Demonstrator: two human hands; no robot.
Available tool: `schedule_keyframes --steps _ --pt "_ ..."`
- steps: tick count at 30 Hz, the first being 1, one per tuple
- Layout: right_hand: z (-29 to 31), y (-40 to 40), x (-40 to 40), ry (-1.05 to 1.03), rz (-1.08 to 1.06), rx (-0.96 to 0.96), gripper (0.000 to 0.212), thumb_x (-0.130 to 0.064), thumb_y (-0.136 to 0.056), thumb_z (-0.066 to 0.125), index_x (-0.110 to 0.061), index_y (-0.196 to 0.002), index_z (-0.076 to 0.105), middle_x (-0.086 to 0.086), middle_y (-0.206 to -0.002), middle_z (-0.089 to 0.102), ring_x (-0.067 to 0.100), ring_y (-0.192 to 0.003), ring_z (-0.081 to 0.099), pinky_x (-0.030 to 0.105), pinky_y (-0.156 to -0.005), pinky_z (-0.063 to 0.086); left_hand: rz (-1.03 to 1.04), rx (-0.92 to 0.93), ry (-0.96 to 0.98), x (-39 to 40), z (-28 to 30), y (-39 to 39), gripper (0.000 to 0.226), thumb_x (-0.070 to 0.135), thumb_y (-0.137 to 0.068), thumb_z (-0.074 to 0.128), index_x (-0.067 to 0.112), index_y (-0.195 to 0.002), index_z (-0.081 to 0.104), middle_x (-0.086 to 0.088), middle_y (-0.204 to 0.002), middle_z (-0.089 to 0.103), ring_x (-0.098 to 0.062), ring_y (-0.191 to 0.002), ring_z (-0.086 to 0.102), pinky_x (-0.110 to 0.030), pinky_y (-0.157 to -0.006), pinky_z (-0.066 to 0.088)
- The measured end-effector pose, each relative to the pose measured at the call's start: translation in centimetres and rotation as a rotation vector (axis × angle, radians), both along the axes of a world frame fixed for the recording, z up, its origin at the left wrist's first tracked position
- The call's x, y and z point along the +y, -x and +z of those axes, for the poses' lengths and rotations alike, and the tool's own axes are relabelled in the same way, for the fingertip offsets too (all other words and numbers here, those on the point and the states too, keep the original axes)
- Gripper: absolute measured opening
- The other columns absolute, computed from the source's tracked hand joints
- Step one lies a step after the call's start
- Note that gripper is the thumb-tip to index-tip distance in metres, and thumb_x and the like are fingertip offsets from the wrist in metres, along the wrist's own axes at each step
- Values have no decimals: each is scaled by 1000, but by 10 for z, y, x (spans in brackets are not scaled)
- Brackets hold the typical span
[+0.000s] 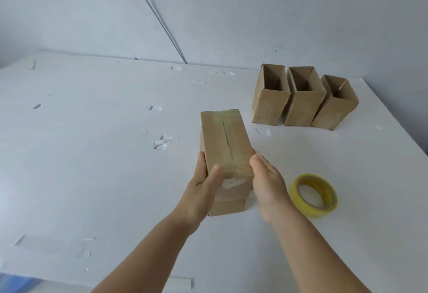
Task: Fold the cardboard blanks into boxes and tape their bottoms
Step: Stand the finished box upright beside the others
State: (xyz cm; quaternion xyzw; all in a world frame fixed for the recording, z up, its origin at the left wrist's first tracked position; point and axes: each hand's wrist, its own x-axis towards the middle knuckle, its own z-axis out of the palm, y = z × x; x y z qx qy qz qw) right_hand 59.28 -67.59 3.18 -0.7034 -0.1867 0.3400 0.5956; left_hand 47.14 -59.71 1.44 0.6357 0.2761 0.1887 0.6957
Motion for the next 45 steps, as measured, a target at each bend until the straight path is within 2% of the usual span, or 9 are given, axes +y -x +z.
schedule_keyframes --steps 5,8,13,18,22,27,34,39,45 --pt "25 -27 8 184 155 -145 39 -39 -95 40 -26 -129 52 -2 -137 52 20 -129 45 39 -110 33 119 109 -84 31 27 -13 76 51 -93 46 23 -153 9 18 -155 18 2 -139 21 -16 -104 22" --pt "42 -38 31 165 264 -335 52 -41 -101 31 -37 -150 16 -15 -157 17 7 -144 17 34 -117 17 136 222 -382 56 43 -38 67 39 -100 38 23 -153 0 10 -160 -5 -4 -146 -5 -23 -112 4" --pt "40 -48 73 349 517 -783 50 -29 -104 22 -22 -152 9 -9 -161 1 6 -146 -3 28 -116 3 -98 549 -849 81 43 -72 50 29 -103 21 35 -152 12 -3 -161 -12 -21 -146 -17 -44 -117 5" --pt "28 -53 82 405 428 -459 58 -39 -102 23 -33 -151 -8 -6 -160 4 21 -143 20 38 -113 23 20 423 -402 87 31 -68 71 41 -97 40 21 -153 1 1 -160 -14 -25 -147 10 -42 -117 22" --pt "27 -61 84 328 313 -226 55 -41 -92 37 -25 -144 29 -3 -132 51 21 -112 54 42 -97 47 132 261 -97 91 32 -62 47 38 -88 61 15 -123 38 -4 -126 56 -15 -107 60 -32 -85 54" --pt "40 -65 78 158 247 -233 24 -28 -94 49 -26 -116 55 -6 -107 65 12 -99 62 37 -89 52 111 134 -186 93 54 -54 33 26 -88 65 31 -118 53 8 -100 67 3 -78 65 -14 -62 51" --pt "77 -49 68 -211 -88 -257 47 -40 -78 73 -19 -112 49 -12 -106 58 -5 -99 56 9 -70 45 245 -105 -275 83 87 -50 48 42 -75 73 29 -113 46 19 -114 57 10 -106 55 -25 -84 53" --pt "70 -40 71 -154 -153 -418 62 -32 -71 77 -25 -125 48 -9 -116 56 2 -103 57 24 -81 52 328 -196 -211 73 82 -53 45 18 -79 76 35 -108 46 22 -112 55 5 -103 59 -18 -73 51" --pt "57 -42 69 -153 -249 -381 26 -19 -79 71 -22 -102 60 -3 -96 65 13 -88 63 29 -78 54 267 -213 -236 83 68 -49 56 16 -69 76 50 -109 57 8 -122 55 -4 -107 61 -37 -90 54"
